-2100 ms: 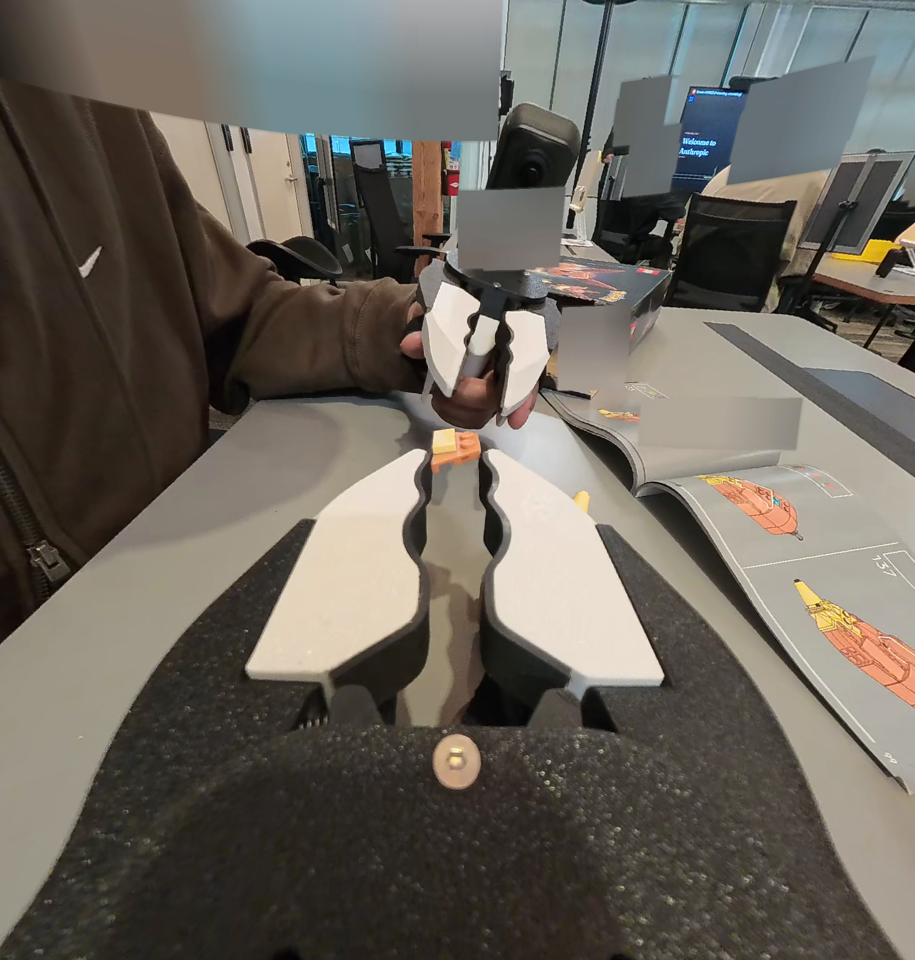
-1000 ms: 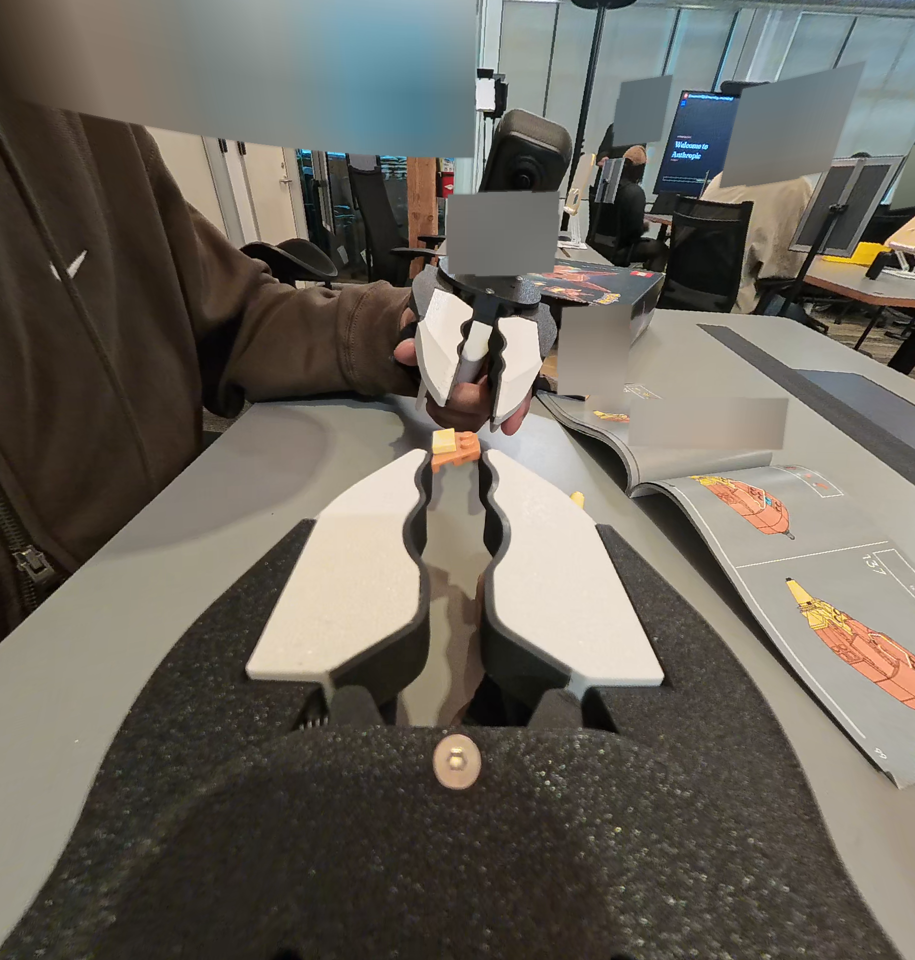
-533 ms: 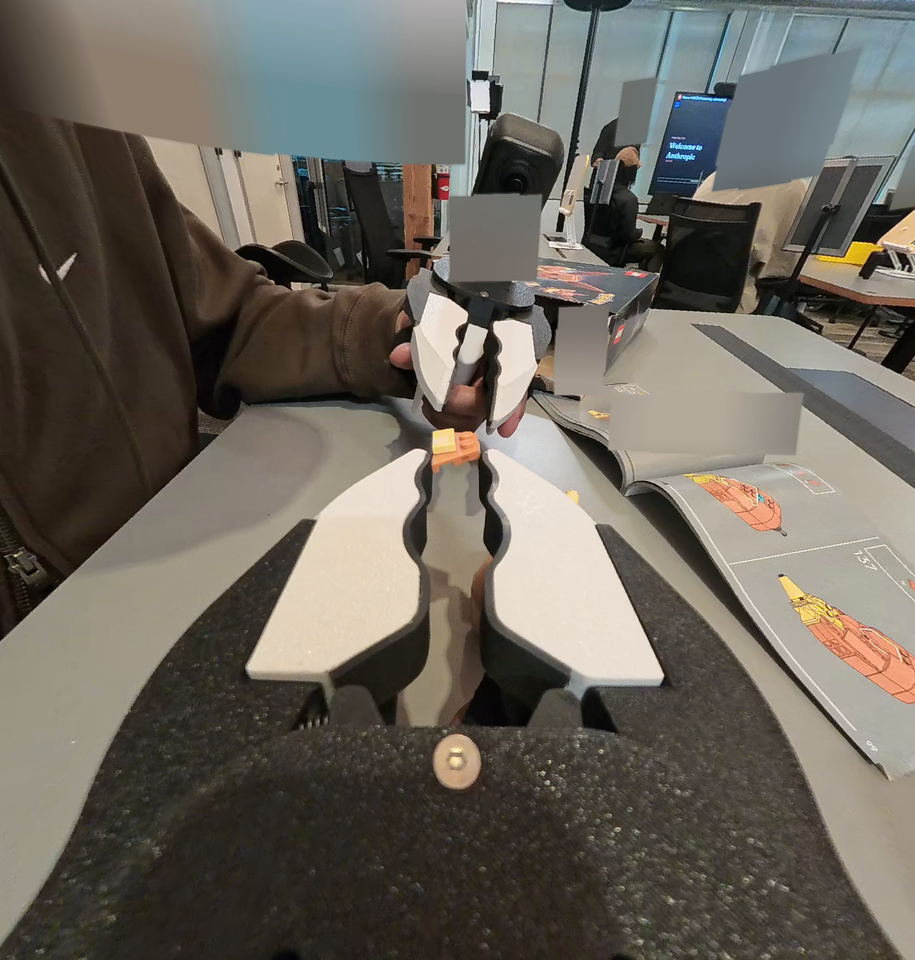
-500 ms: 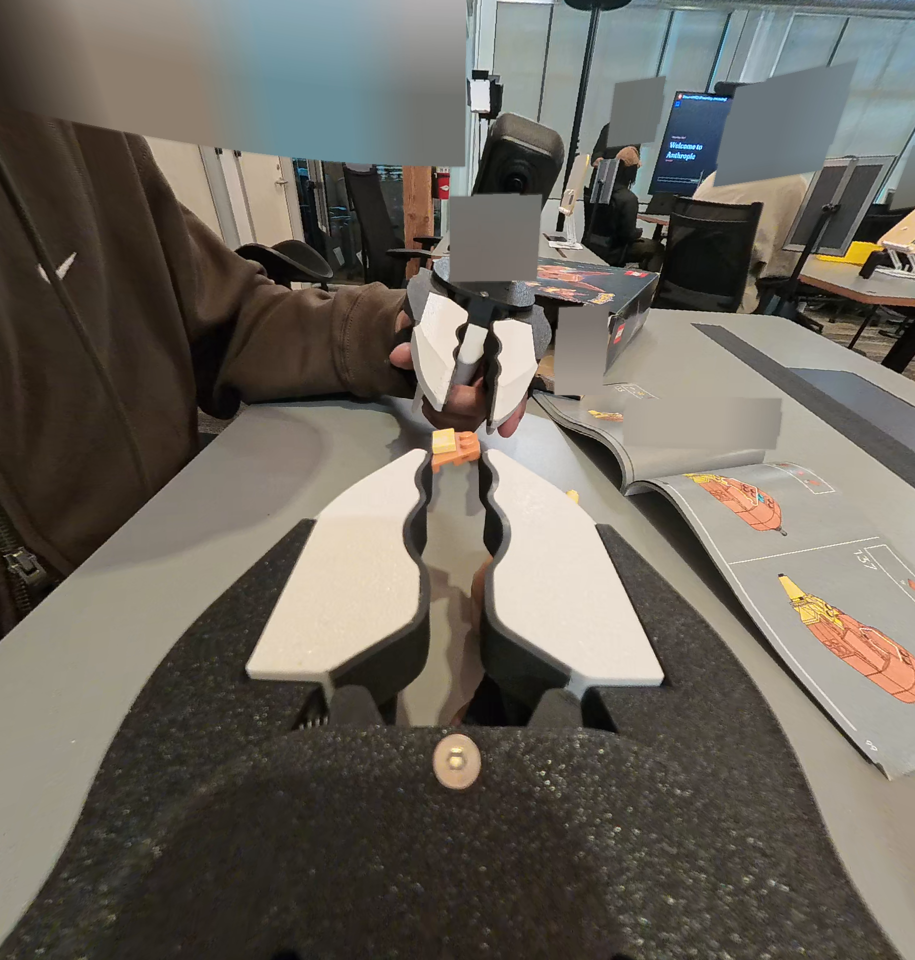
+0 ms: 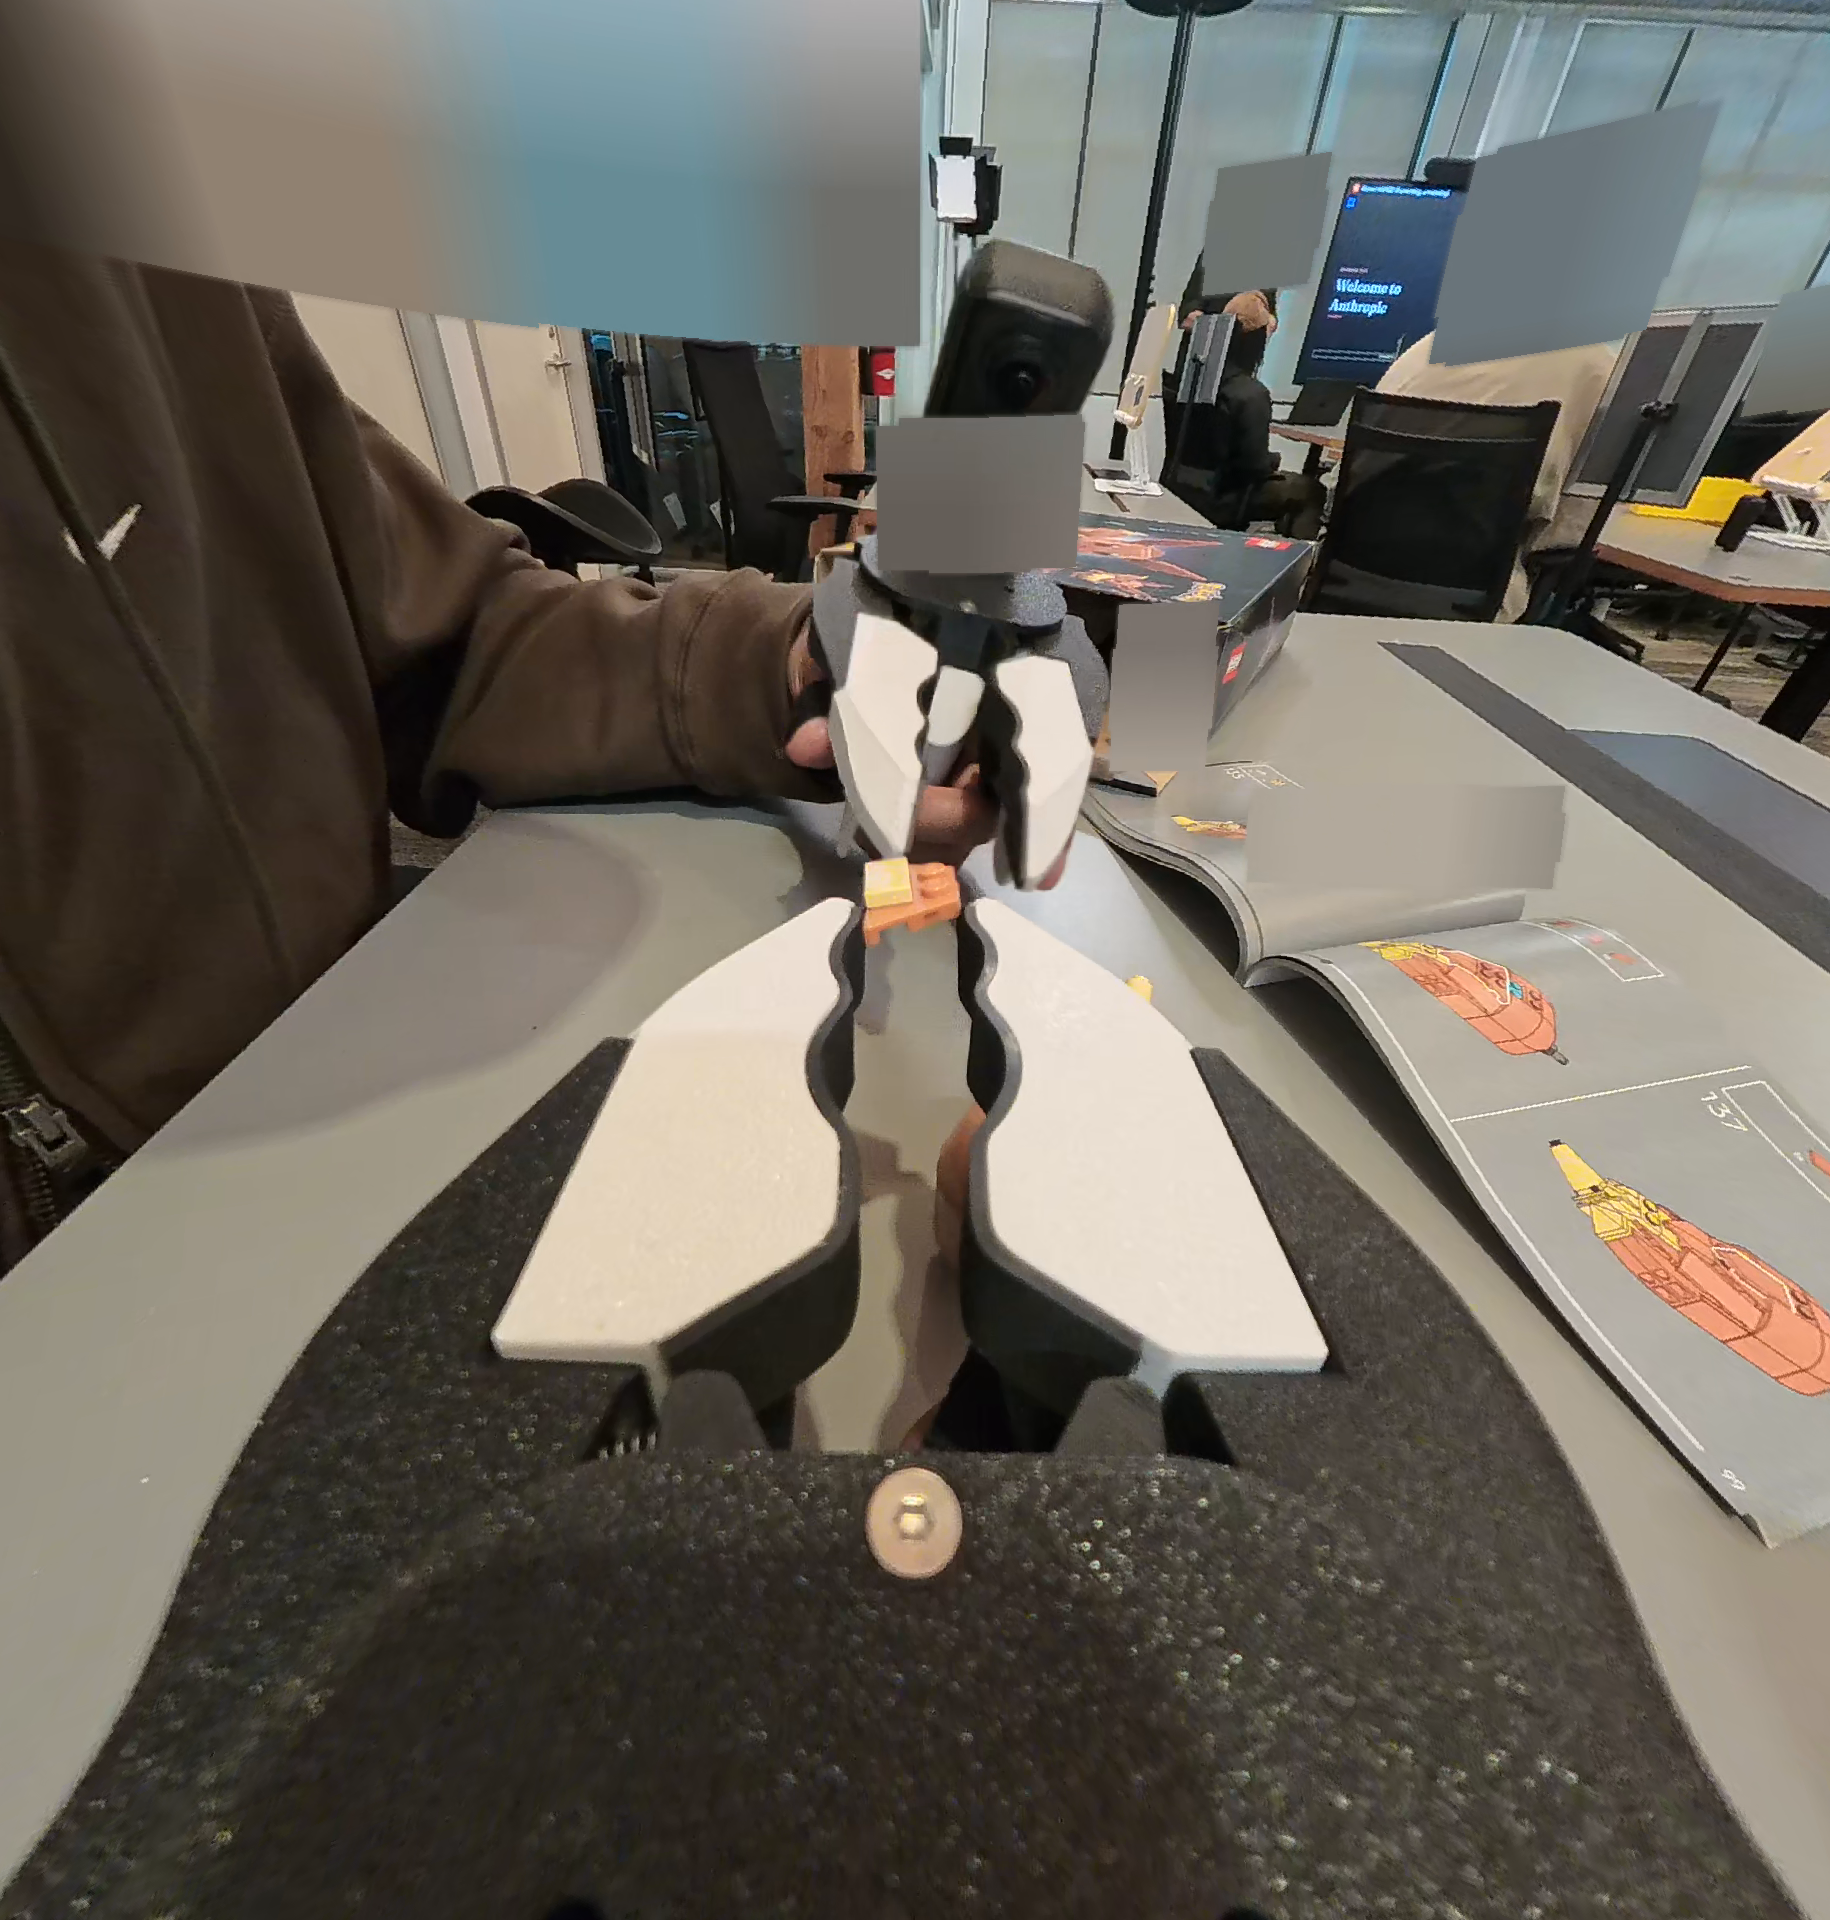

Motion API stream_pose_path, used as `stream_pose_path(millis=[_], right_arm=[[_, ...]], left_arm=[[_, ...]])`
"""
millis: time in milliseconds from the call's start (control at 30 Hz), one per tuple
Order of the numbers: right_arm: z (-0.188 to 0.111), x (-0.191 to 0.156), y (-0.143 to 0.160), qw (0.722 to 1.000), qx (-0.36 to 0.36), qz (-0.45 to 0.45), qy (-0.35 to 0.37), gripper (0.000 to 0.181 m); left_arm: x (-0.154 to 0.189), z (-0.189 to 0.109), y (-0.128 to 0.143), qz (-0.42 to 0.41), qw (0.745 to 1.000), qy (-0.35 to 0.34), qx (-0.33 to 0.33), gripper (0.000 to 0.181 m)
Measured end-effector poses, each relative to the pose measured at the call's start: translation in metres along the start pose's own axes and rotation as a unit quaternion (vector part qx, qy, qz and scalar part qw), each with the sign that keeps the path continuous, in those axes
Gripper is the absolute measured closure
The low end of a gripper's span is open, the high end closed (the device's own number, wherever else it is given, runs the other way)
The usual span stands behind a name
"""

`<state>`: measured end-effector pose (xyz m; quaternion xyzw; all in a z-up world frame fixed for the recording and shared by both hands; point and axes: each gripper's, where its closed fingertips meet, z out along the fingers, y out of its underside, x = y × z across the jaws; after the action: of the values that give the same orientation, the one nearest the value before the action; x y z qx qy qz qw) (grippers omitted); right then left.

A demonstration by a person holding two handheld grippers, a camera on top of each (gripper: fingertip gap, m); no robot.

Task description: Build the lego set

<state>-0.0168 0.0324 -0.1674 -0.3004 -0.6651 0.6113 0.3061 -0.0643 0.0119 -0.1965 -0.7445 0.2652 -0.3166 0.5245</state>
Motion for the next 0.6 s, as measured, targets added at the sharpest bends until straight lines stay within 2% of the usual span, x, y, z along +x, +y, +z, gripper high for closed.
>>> stream_pose_path(millis=[133,600], right_arm=[[-0.001,0.001,0.001,1.0,-0.001,0.004,0.0,0.164],[-0.001,0.002,0.001,1.0,-0.002,0.006,0.0,0.165]], left_arm=[[-0.008,0.007,0.007,0.034,0.999,-0.034,-0.022,0.142],[-0.014,0.008,0.009,0.056,0.996,-0.059,-0.033,0.141]])
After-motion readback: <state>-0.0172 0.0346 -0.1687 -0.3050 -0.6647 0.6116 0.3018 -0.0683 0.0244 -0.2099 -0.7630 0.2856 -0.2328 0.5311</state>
